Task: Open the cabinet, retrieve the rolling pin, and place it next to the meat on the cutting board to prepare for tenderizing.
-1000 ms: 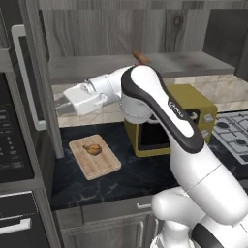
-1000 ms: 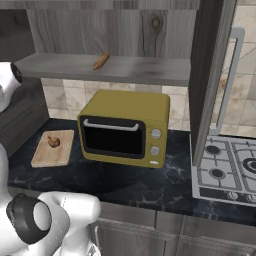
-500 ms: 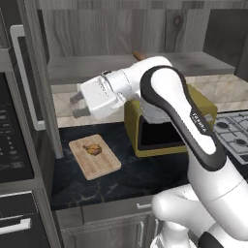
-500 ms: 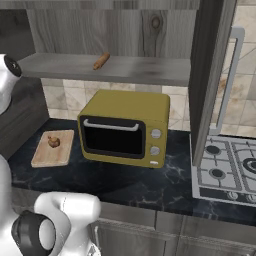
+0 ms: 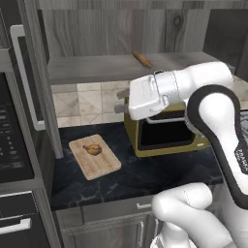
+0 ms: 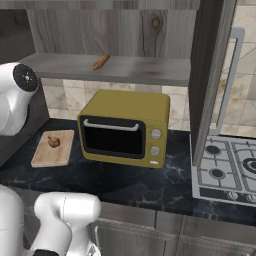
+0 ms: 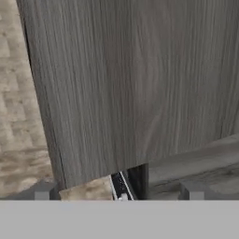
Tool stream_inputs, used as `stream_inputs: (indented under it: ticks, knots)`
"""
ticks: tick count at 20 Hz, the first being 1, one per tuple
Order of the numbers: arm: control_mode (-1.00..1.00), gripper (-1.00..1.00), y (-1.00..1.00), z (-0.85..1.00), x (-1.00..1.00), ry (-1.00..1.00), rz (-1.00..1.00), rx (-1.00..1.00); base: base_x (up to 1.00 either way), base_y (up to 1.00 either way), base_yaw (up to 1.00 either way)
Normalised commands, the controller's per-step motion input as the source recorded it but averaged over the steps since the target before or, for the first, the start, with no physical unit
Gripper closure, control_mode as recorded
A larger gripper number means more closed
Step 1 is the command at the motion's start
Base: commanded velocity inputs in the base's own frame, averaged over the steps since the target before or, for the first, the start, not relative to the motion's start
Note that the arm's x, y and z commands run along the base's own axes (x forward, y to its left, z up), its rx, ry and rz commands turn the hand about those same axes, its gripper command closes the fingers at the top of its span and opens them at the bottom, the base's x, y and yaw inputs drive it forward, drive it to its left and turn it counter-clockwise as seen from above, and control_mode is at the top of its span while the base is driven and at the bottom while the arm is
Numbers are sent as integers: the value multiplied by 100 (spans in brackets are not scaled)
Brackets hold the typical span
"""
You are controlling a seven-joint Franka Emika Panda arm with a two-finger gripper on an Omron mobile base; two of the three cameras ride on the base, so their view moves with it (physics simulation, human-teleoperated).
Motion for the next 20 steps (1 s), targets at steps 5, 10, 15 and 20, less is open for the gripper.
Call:
stream_inputs:
  ticks: [5, 10, 15, 20]
  knots:
    - [-100, -100, -94, 9, 0, 2, -42, 0, 0, 0, 0]
    - [-100, -100, -89, 13, 0, 7, -42, 0, 0, 0, 0]
    - [-100, -100, -72, 16, 15, 11, -44, -1, 0, 0, 0]
    - [-100, -100, -51, 10, 30, 10, -41, -4, 0, 0, 0]
